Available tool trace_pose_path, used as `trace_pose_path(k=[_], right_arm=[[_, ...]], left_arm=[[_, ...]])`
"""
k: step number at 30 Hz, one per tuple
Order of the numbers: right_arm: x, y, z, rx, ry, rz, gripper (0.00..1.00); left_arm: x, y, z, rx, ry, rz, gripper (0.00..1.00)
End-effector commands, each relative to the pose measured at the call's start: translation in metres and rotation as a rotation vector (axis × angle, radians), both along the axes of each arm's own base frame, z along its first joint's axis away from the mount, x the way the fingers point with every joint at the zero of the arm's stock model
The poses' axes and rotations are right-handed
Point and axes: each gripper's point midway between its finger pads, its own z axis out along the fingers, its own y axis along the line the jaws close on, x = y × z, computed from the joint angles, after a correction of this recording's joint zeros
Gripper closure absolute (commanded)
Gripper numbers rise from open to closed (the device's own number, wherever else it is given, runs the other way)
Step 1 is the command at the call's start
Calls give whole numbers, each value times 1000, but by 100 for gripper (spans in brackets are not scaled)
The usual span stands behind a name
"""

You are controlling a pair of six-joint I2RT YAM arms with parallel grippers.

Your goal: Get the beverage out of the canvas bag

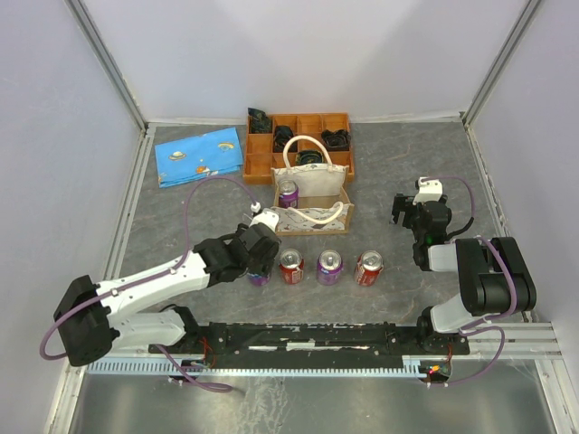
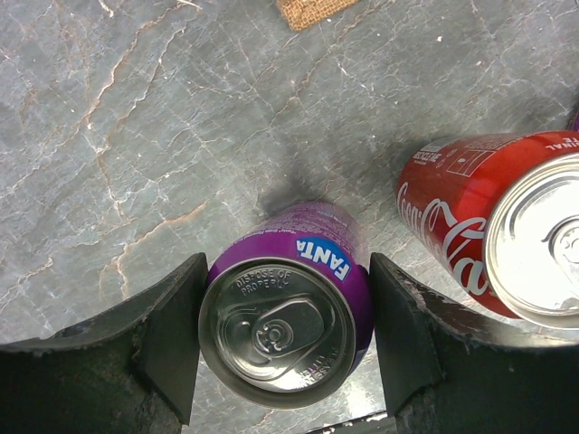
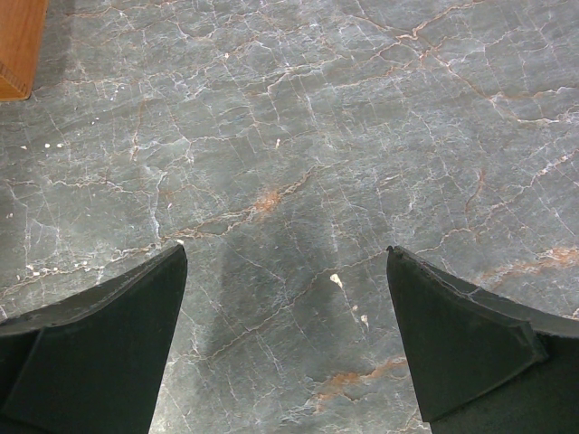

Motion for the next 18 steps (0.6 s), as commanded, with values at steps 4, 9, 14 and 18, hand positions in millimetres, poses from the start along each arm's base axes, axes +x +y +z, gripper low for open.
trace_pose_path(k=[4,9,14,18], right_arm=[[12,0,17,-10,-52,0,1],[11,0,17,-10,-52,0,1],[12,0,17,-10,-54,0,1],[11,0,17,-10,-52,0,1]], left_arm=[[8,-12,13,-42,-62,72,38],[12,-11,24,-38,-95,92,0],[19,-9,43,-40,-144,110,1],[31,-15,79,-77,-238,115,1]])
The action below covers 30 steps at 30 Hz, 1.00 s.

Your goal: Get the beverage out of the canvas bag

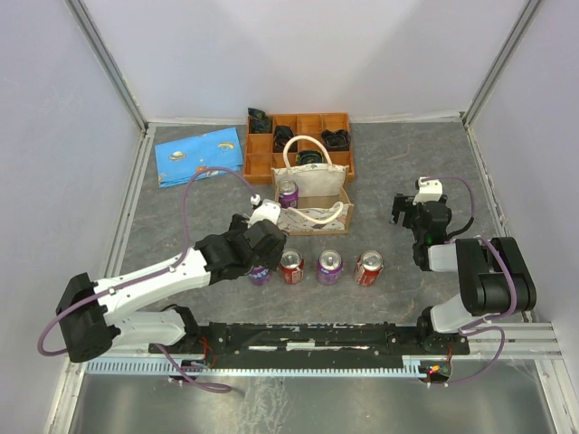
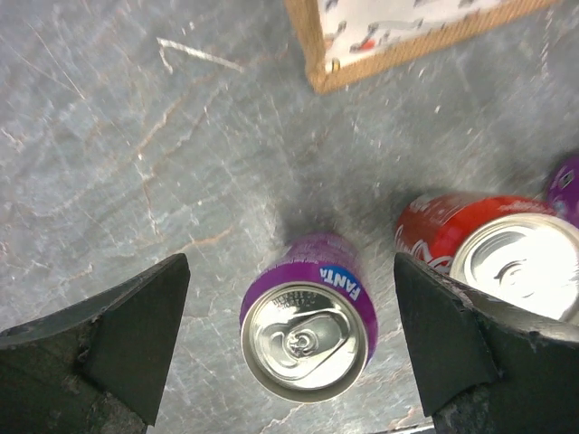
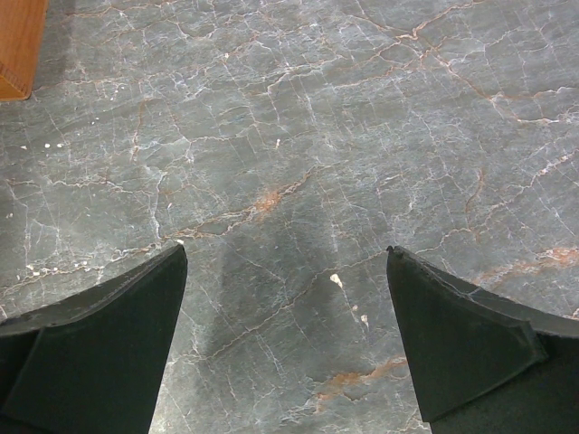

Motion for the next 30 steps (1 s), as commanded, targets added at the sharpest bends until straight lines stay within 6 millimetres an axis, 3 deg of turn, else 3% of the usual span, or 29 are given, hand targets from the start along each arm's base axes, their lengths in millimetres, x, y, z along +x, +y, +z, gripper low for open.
trace_pose_path(k=[1,5,9,15,20,22,26,30], right_arm=[[12,0,17,-10,-52,1,1],[12,0,17,-10,-52,0,1],[12,0,17,-10,-53,0,1],[11,0,17,-10,-53,1,1],[12,0,17,-10,-52,0,1],[12,0,17,-10,-53,1,1],[12,0,17,-10,-53,0,1],[12,0,17,-10,-52,1,1]], left_arm=[[23,-13,64,-96,-176,34,1],[44,-21,107,-81,-310,11,0],[66,-45,144,-60,-402,-44,0],[110,-82,162,-12,-444,-124,0],[142,-118,154,25,-393,-222,8],[156,-128,137,53,-344,-247,9],[176,-137,116,45,-278,-264,13],[187,-130,94,67,-219,-249,14]])
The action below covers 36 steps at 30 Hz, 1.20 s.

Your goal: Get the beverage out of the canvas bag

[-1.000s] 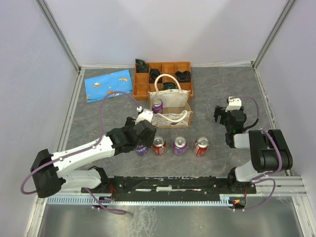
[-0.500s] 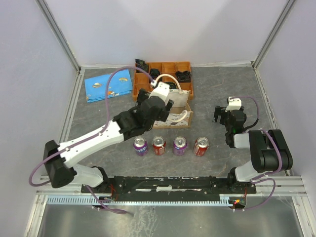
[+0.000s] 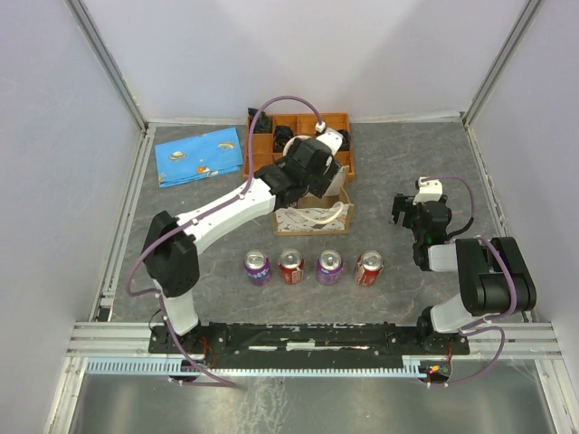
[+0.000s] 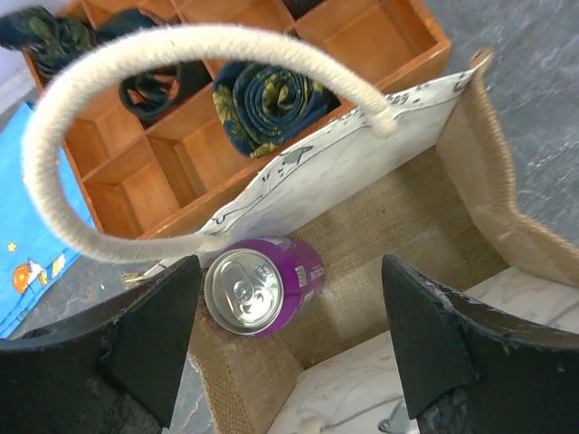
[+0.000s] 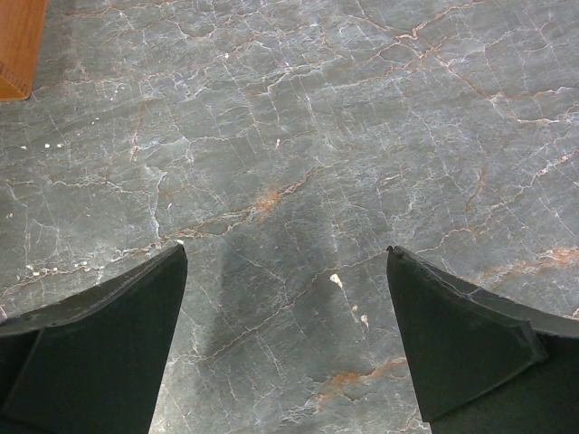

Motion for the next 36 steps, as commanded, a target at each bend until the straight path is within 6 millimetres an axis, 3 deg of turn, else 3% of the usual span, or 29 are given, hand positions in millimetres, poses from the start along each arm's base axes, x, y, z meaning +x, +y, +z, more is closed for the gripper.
trace_pose_path(k=[1,13,27,36], right_arm=[[12,0,17,-11,-53,1,1],[12,0,17,-10,-52,1,1],[12,0,17,-10,-52,0,1],[12,0,17,-10,-52,0,1]], left_arm=[[12,5,-2,30,28,-20,14],[17,44,-46,102,122,85,12],[14,34,-60,70,170,47,12],[14,39,-72,104,192,84,12]])
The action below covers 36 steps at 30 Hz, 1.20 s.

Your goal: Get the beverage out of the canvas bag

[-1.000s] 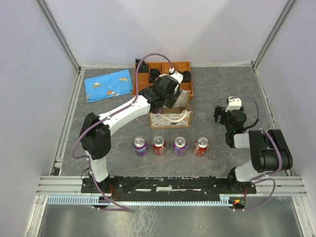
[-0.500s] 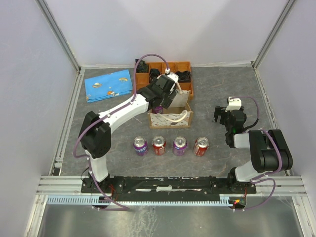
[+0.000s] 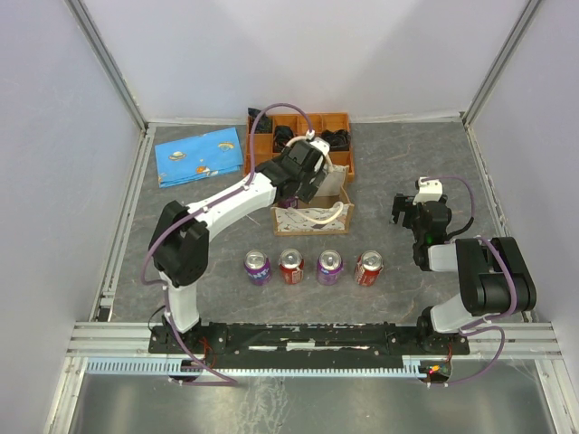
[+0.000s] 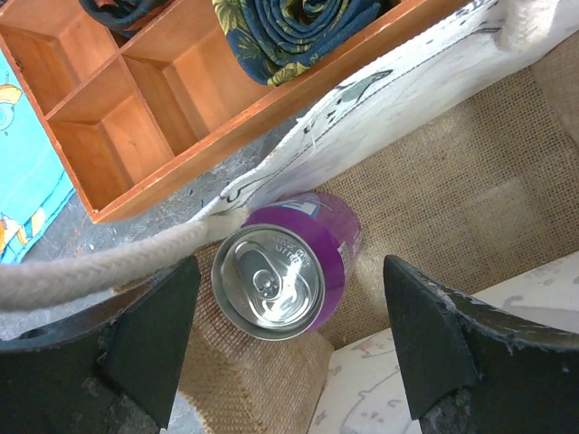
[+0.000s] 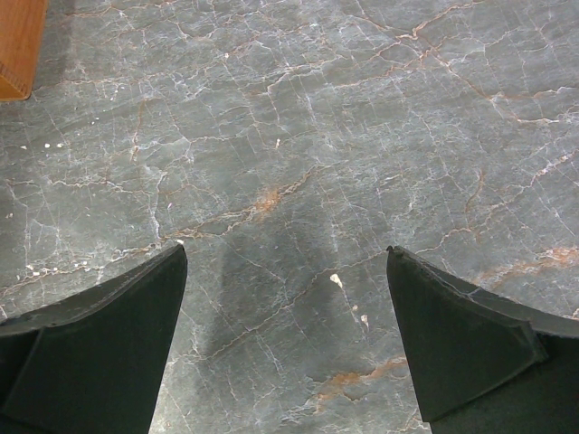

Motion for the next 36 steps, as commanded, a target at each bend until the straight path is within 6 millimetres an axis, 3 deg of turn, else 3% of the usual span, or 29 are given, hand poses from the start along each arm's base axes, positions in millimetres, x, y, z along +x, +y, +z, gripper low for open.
trace_pose_path(k=[1,14,21,30,34,36], right_arm=[[12,0,17,-10,-52,0,1],[12,0,17,-10,-52,1,1],[12,0,17,-11,-53,1,1],[12,0,17,-10,-53,0,1],[11,0,16,-10,-50,0,1],[12,0,17,-10,-52,1,1]], left_arm=[[2,1,-7,2,17,43,12],[4,7,-28,63,47,71,11],[0,4,-46,72,89,59,24],[-6,7,-62,96,134,55,63],[-9,6,-63,88,148,44,95],[-10,0,-58,64,150,20,97]])
